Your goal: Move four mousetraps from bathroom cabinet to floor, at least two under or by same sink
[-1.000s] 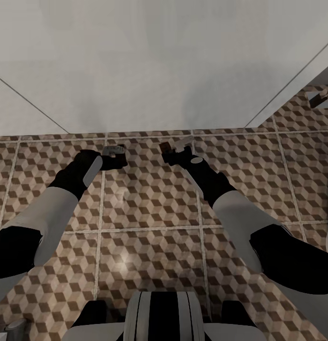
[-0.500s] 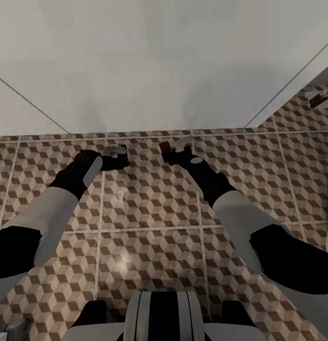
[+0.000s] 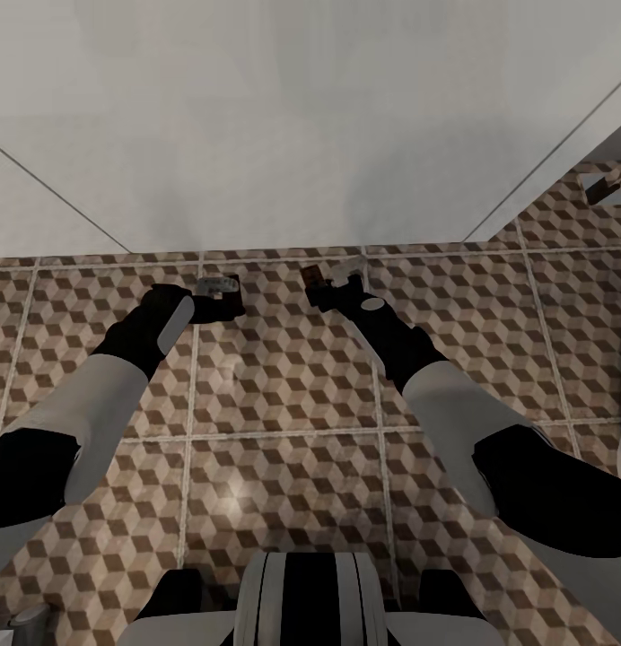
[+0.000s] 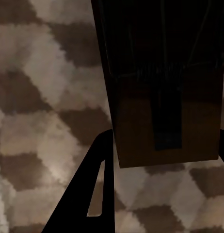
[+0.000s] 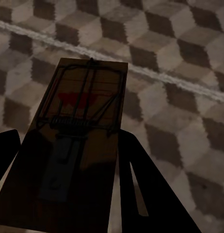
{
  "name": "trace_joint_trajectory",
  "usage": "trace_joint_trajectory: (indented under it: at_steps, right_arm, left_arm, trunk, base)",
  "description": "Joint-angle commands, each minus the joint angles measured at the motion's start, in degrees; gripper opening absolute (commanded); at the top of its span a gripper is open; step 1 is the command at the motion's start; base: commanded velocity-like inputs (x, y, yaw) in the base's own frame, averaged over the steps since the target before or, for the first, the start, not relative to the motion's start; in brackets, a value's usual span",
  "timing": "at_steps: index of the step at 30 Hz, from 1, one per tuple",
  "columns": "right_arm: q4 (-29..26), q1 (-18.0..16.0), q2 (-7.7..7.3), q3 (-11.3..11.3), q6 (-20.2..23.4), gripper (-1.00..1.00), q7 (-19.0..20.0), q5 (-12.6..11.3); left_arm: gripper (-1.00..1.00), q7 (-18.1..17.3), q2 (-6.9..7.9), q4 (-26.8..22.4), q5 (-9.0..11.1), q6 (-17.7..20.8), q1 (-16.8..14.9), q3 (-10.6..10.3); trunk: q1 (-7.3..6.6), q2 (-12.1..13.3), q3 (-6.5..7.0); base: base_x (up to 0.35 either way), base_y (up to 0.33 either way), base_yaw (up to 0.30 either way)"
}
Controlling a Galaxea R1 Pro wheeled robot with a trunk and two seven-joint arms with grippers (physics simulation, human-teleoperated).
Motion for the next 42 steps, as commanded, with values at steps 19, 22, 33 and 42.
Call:
trace_joint_trajectory:
  at_steps: [19,22,33,42]
  right_arm:
    - [-0.1,0.0,0.0,0.1,0.2,-1.0,0.3,0.0]
    - [-0.1,0.0,0.0,0.1,0.2,-1.0,0.3,0.0]
    - [-0.2,0.0,0.0,0.1,-0.4,-1.0,0.4,0.0]
    - [-0.3,0.0,0.0,0.1,-5.0,-1.0,0.4,0.0]
  left_arm:
    - [-1.0,0.1,0.07,0.3,-0.1,0.1,0.0,-0.3]
    - [-1.0,0.1,0.07,0.3,-0.1,0.1,0.0,-0.3]
    - [-1.0,0.1,0.16,0.2,-0.2,0.1,0.0,-0.3]
    - [-1.0,0.1,0.17,0.2,-0.2,0.1,0.0,-0.3]
  trunk:
    - [-0.01,0.0,-0.03]
    - [-0.01,0.0,-0.03]
    - [-0.01,0.0,-0.03]
    - [-0.01,0.0,-0.03]
  base:
    - [0.0,0.0,0.0]
    - [0.0,0.0,0.0]
    - [0.0,0.0,0.0]
    - [0.0,0.0,0.0]
